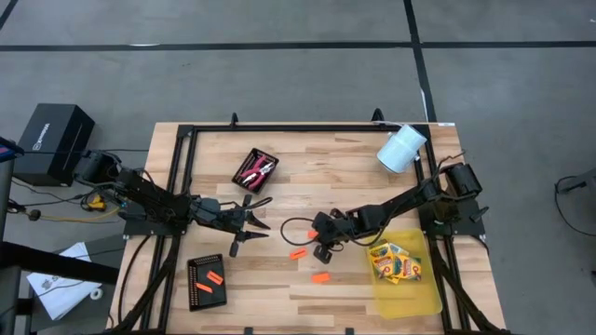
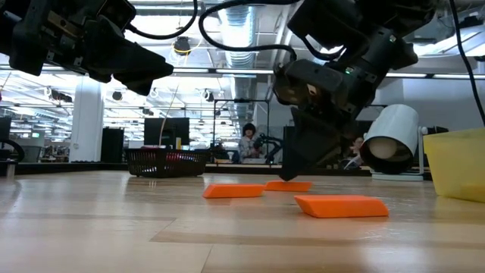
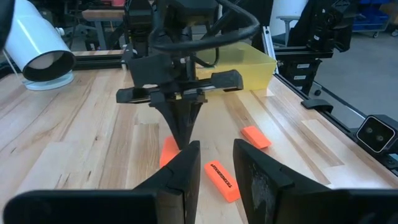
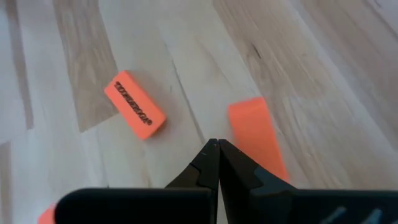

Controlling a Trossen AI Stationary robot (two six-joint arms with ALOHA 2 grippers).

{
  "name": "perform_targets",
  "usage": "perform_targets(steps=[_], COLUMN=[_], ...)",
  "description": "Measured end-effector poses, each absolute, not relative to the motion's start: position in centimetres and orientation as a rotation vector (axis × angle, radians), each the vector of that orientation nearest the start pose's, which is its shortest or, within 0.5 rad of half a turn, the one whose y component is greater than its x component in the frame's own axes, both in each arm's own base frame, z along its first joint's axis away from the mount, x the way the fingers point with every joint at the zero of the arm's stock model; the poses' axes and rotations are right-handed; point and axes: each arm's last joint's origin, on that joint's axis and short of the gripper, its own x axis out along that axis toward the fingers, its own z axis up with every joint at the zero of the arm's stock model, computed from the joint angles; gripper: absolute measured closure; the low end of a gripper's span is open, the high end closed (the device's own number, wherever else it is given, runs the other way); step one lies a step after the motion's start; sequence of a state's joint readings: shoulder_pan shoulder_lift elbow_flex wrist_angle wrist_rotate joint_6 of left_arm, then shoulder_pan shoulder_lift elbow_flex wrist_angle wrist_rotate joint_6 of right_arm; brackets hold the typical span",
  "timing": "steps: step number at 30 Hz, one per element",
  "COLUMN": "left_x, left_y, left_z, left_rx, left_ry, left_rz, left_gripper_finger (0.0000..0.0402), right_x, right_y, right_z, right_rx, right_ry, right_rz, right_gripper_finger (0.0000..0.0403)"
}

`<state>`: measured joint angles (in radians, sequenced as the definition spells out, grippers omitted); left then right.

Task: Pick & Place School Supplies
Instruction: Put the orange eraser into the bottom black basket

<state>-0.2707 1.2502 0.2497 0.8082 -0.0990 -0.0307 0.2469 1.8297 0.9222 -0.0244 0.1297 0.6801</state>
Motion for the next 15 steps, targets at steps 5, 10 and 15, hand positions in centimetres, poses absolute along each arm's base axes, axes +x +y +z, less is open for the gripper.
perform_targets(steps=[5,10,15], left_x=[20.73,20.73,20.73], left_y=[-5.45,-5.45,-5.46], left_z=[16.17,16.18,16.17], left_rx=[0.005,0.005,0.005], left_ry=[0.192,0.192,0.192], left_rz=[-0.168,-0.168,-0.168], left_gripper_finger=[0.0312,0.0312,0.0312], right_x=[33.69,33.64,33.29], right_y=[7.84,7.54,7.27], right_z=[12.85,13.06,12.74], right_rx=[0.458,0.450,0.447], right_ry=[0.871,0.874,0.920], right_rz=[-0.190,-0.194,-0.222], right_gripper_finger=[0.0403,0.0403,0.0403])
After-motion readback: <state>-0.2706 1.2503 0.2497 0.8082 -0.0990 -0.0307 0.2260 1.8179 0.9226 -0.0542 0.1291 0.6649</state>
